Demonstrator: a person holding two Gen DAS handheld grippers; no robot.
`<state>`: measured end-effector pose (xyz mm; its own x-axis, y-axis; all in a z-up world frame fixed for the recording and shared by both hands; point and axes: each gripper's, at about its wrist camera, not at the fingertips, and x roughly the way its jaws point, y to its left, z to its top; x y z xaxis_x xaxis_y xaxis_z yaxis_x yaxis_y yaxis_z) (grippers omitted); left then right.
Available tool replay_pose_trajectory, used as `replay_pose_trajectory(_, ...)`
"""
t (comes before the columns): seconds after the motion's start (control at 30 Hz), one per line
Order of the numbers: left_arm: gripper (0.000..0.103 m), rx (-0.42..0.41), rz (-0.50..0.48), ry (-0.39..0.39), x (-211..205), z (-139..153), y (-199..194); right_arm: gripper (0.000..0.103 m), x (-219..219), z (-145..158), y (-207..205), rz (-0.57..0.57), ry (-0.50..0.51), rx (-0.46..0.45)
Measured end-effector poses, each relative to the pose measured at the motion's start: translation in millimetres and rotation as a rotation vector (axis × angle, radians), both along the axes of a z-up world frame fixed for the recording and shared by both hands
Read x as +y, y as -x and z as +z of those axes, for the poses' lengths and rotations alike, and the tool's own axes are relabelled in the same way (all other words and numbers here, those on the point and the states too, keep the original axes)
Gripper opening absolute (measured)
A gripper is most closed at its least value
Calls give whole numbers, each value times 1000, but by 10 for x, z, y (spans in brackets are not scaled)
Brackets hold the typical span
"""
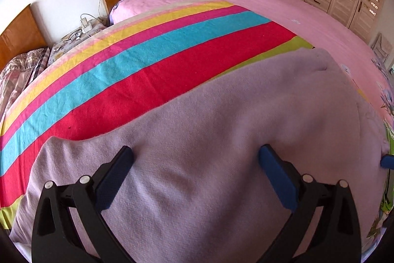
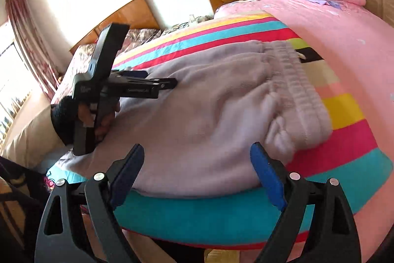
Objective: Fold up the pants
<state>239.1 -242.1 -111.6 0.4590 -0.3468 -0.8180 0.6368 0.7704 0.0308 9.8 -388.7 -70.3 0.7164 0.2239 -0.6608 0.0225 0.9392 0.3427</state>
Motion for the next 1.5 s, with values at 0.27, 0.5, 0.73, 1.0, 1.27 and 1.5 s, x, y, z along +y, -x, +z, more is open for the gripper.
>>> replay_pose_trajectory(0.27, 102, -15, 64, 53, 118, 323, -37, 86, 85, 303, -300, 0, 67, -63)
replay_pose_trajectory(0.5, 101, 69, 53, 22, -25, 421, -376, 87, 383, 294, -1110, 146, 196, 33)
replay_pose_trajectory(0.73, 102, 58, 37, -28, -202, 43, -439, 88, 661, -49, -1452, 252, 256, 195)
replay_pose_trajectory(1.0, 102, 43, 39, 42, -136, -15, -487, 89, 620, -105, -986, 358, 330, 232)
replay_pose_trajectory(1.27, 102, -4, 91, 89, 176, 435, -458, 88, 738, 122, -952, 338, 365, 140)
replay_pose_trajectory(1.5, 102, -110, 321, -48, 1287, 728, -551, 88, 1042, 247, -1436, 265, 360, 56)
